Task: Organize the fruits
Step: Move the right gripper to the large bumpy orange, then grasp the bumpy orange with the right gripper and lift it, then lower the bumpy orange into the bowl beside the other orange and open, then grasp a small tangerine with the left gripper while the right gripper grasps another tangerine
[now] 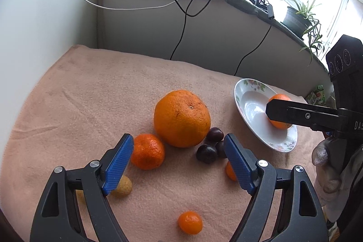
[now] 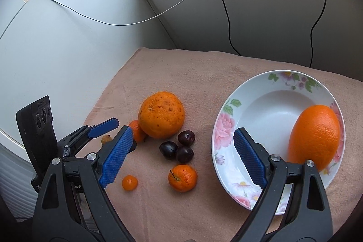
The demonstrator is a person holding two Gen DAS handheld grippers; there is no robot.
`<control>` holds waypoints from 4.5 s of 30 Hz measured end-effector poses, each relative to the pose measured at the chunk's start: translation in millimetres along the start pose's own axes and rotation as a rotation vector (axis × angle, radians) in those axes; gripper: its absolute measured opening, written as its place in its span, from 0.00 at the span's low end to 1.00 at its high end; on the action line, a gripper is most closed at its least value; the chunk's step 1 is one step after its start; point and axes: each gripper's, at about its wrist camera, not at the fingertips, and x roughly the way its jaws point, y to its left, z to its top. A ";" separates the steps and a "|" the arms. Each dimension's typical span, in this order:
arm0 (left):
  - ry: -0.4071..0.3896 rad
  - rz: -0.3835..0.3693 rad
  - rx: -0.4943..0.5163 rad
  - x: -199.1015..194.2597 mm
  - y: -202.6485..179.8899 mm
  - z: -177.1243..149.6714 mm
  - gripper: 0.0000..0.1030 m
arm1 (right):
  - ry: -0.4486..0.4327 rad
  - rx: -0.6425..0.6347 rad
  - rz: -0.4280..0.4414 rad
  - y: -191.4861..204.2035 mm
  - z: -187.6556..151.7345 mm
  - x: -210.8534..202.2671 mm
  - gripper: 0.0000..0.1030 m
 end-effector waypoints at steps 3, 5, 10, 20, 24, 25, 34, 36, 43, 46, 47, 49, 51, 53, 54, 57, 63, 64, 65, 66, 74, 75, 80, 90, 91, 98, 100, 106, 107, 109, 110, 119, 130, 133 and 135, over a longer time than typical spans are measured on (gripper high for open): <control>0.010 -0.006 0.003 3.9 0.4 2.2 0.79 | 0.025 -0.004 0.021 3.7 6.7 12.1 0.90; 0.013 -0.011 0.011 6.0 0.5 3.5 0.79 | 0.042 -0.009 0.027 5.7 10.0 19.6 0.90; 0.017 -0.024 0.006 11.9 2.7 6.8 0.77 | 0.084 0.018 0.086 5.4 19.9 40.8 0.90; 0.027 -0.052 0.007 19.5 5.1 10.0 0.68 | 0.138 0.040 0.108 8.8 29.0 71.2 0.78; 0.030 -0.058 0.020 21.1 3.2 12.0 0.65 | 0.156 0.039 0.092 11.0 31.5 83.2 0.77; 0.032 -0.061 0.022 21.6 2.9 12.7 0.64 | 0.161 0.037 0.088 11.7 31.4 85.7 0.76; 0.039 -0.059 0.030 24.6 3.4 13.3 0.59 | 0.202 0.006 0.076 18.8 27.8 105.8 0.70; 0.037 -0.055 0.029 23.9 4.3 12.0 0.58 | 0.198 0.003 0.069 19.4 28.5 106.4 0.69; 0.027 -0.044 0.023 22.3 6.0 11.8 0.55 | 0.184 0.004 0.061 23.0 28.8 103.1 0.68; 0.020 -0.043 0.023 18.9 5.9 12.1 0.55 | 0.183 0.015 0.074 20.1 29.8 98.2 0.68; 0.017 -0.042 0.025 17.8 5.3 12.8 0.55 | 0.181 0.015 0.076 20.5 29.8 96.4 0.68; 0.010 -0.039 0.029 14.7 4.5 14.3 0.55 | 0.173 0.007 0.077 21.6 31.4 90.4 0.68; 0.000 -0.035 0.031 10.4 2.7 14.7 0.55 | 0.165 -0.001 0.077 22.1 32.7 84.7 0.68; -0.009 -0.035 0.030 5.8 0.2 15.0 0.55 | 0.157 -0.006 0.078 22.2 33.6 79.2 0.68; -0.012 -0.037 0.030 3.7 -0.9 15.7 0.55 | 0.153 -0.006 0.079 21.5 33.9 76.3 0.68; -0.025 -0.045 0.034 -0.4 -4.0 16.3 0.55 | 0.140 -0.004 0.078 19.1 33.3 66.3 0.68; -0.038 -0.059 0.051 -3.9 -17.5 18.2 0.55 | 0.116 0.000 0.060 14.9 30.0 48.3 0.68; -0.040 -0.063 0.055 -4.3 -20.1 18.4 0.55 | 0.112 0.002 0.059 12.7 29.1 43.4 0.68; -0.042 -0.066 0.059 -4.7 -24.0 19.0 0.55 | 0.109 0.003 0.058 10.5 28.0 40.0 0.68; -0.043 -0.071 0.063 -5.0 -26.6 19.3 0.55 | 0.104 0.005 0.056 8.5 27.7 36.6 0.68; -0.040 -0.112 0.084 2.7 -53.2 22.3 0.55 | 0.078 0.031 0.028 -10.9 24.1 14.6 0.68; -0.038 -0.118 0.085 4.0 -56.3 22.5 0.55 | 0.076 0.034 0.025 -13.6 23.6 12.2 0.68; -0.023 -0.141 0.103 11.7 -72.0 23.5 0.55 | 0.063 0.057 0.010 -27.2 21.8 3.4 0.68; 0.014 -0.218 0.120 19.4 -93.3 22.1 0.55 | 0.029 0.097 -0.020 -53.5 22.9 -6.1 0.68; 0.018 -0.227 0.124 20.1 -95.1 21.3 0.55 | 0.023 0.109 -0.015 -57.0 23.5 -7.8 0.68; 0.001 -0.235 0.144 10.2 -99.6 19.9 0.55 | -0.076 0.115 -0.040 -66.9 31.5 -38.5 0.67; -0.006 -0.226 0.145 6.0 -97.5 19.5 0.55 | -0.093 0.114 -0.045 -69.5 32.0 -46.9 0.68; -0.015 -0.203 0.138 -3.0 -87.5 14.3 0.55 | -0.122 0.132 -0.052 -79.6 24.9 -66.4 0.68; -0.014 -0.199 0.138 -4.8 -85.9 12.5 0.55 | -0.124 0.132 -0.055 -79.6 23.3 -67.2 0.68; -0.015 -0.190 0.140 -7.8 -83.5 10.1 0.55 | -0.128 0.129 -0.061 -80.3 18.8 -70.4 0.68; -0.016 -0.187 0.138 -9.0 -82.2 9.4 0.55 | -0.130 0.129 -0.063 -80.6 17.1 -71.5 0.68; -0.051 -0.170 0.119 -28.6 -68.0 2.1 0.56 | -0.159 0.060 -0.121 -67.8 -1.6 -82.1 0.69; -0.082 -0.059 0.053 -54.4 -23.1 -19.6 0.58 | -0.206 -0.036 -0.112 -36.3 -32.9 -89.3 0.75; -0.082 -0.027 0.046 -61.6 -14.0 -28.4 0.58 | -0.219 -0.091 -0.129 -19.9 -41.9 -87.8 0.86; -0.081 -0.008 0.041 -65.6 -8.0 -34.9 0.58 | -0.220 -0.129 -0.134 -8.9 -49.5 -86.5 0.87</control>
